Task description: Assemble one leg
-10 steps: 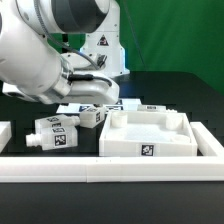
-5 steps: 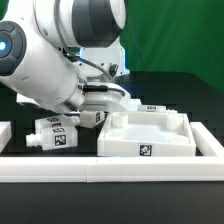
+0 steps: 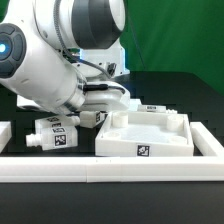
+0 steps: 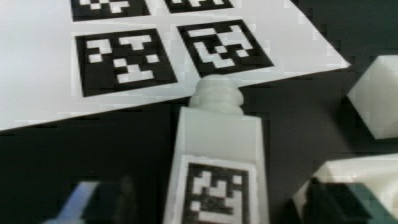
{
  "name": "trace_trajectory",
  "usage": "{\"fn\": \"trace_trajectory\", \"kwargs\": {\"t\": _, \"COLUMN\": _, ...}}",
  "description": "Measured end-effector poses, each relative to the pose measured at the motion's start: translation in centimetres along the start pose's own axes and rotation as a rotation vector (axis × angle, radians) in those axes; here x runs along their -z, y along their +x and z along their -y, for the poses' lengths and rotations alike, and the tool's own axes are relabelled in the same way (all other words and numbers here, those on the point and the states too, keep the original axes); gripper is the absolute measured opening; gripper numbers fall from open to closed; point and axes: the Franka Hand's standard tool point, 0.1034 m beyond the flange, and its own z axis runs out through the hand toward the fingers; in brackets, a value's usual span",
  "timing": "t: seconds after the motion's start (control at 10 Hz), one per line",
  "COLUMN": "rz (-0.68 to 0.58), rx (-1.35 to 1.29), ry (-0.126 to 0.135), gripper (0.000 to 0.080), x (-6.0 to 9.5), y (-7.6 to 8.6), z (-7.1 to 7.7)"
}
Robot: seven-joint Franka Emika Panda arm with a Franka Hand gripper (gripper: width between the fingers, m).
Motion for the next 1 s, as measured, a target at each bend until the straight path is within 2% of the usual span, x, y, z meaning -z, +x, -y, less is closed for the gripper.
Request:
{"fn": "trace_trajectory", "kwargs": {"t": 0.1, "rz": 0.001, "rx": 0.005, "ry": 0.0, "gripper": 0.0391, "x": 0.0, "y": 0.0, "z": 0.0}}
{"fn": "trace_trajectory", "kwargs": {"t": 0.2, "rz": 0.001, "rx": 0.013, "ry": 0.0, "gripper": 0.0278, "x": 0.0, "y": 0.0, "z": 0.0}}
{"fn": "trace_trajectory", "kwargs": {"t": 0.6, "rz": 0.002, "rx": 0.042, "ry": 0.0, "gripper": 0.0278, "x": 0.0, "y": -0.1, "z": 0.0}}
{"fn": "trace_trajectory", "kwargs": {"t": 0.7, "rz": 0.007, "rx": 0.077, "ry": 0.002, "gripper": 0.0278, "x": 0.3, "y": -0.5, "z": 0.1}}
{"fn": "trace_trajectory", "kwargs": {"t": 1.0, "rz": 0.034, "rx": 0.159, "ry": 0.008, "gripper": 0.0279, "x": 3.4, "y": -4.7, "z": 1.4}}
